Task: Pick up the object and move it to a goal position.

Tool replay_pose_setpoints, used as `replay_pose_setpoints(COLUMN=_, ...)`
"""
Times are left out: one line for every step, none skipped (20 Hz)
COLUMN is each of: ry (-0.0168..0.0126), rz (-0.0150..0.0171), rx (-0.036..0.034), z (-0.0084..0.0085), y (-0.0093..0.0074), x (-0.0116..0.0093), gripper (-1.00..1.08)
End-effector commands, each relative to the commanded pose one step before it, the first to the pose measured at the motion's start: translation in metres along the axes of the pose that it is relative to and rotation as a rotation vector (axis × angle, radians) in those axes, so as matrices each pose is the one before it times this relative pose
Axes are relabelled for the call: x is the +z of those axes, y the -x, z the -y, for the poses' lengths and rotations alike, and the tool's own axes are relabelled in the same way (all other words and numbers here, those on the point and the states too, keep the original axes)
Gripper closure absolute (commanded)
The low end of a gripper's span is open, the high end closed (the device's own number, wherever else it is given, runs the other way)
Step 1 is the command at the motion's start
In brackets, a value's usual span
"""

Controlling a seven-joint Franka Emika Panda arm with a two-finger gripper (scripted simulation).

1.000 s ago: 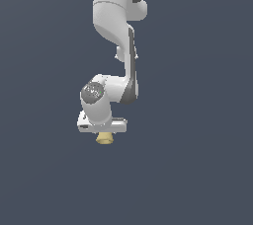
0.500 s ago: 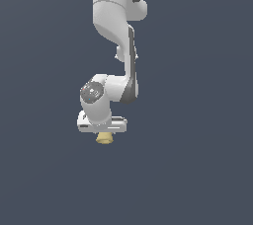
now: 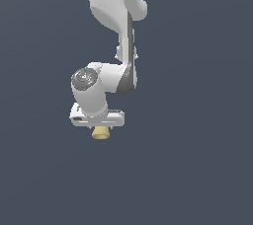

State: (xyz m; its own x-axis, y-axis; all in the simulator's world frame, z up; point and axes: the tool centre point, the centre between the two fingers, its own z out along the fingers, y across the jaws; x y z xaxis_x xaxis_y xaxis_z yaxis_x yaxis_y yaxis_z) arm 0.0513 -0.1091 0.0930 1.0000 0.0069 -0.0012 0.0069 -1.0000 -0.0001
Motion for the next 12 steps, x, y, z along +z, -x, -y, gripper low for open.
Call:
replay_pose_setpoints(ry=0.00030, rz=-0.00160, rx=0.00028, z=-0.00461, y=0.00103, x=-0.02324, gripper=1.08)
replay_pose_setpoints(ry=0.00000, rz=0.00000, rx=0.00000, z=-0.00201, y=0.00056, x=-0.01028, gripper=1.08)
replay_pose_setpoints(ry=0.00000, rz=0.00000, rx=0.00000, z=-0.00212, y=0.00058, x=-0.01081, gripper=1.08)
replay_pose_setpoints(ry=-0.00044, rz=0.00002, rx=0.00021, z=-0.00242, y=0.00062, x=-0.01125, gripper=1.08)
replay_pose_setpoints(ry=0.00000, rz=0.00000, rx=0.00000, z=-0.00230, y=0.00060, x=-0.01175, gripper=1.08)
replay_pose_setpoints(ry=0.00000, rz=0.00000, rx=0.00000, z=-0.00234, y=0.00059, x=-0.01192, gripper=1.08)
replay_pose_setpoints(ry=0.00000, rz=0.00000, rx=0.00000, z=-0.00235, y=0.00058, x=-0.01197, gripper=1.08)
replay_pose_setpoints(ry=0.00000, rz=0.00000, rx=0.00000, z=-0.00236, y=0.00056, x=-0.01198, gripper=1.08)
replay_pose_setpoints(ry=0.00000, rz=0.00000, rx=0.00000, z=-0.00235, y=0.00053, x=-0.01194, gripper=1.08)
replay_pose_setpoints(ry=0.00000, rz=0.00000, rx=0.00000, z=-0.00235, y=0.00051, x=-0.01190, gripper=1.08)
replay_pose_setpoints(ry=0.00000, rz=0.00000, rx=0.00000, z=-0.00235, y=0.00048, x=-0.01185, gripper=1.08)
replay_pose_setpoints(ry=0.00000, rz=0.00000, rx=0.00000, z=-0.00234, y=0.00045, x=-0.01179, gripper=1.08)
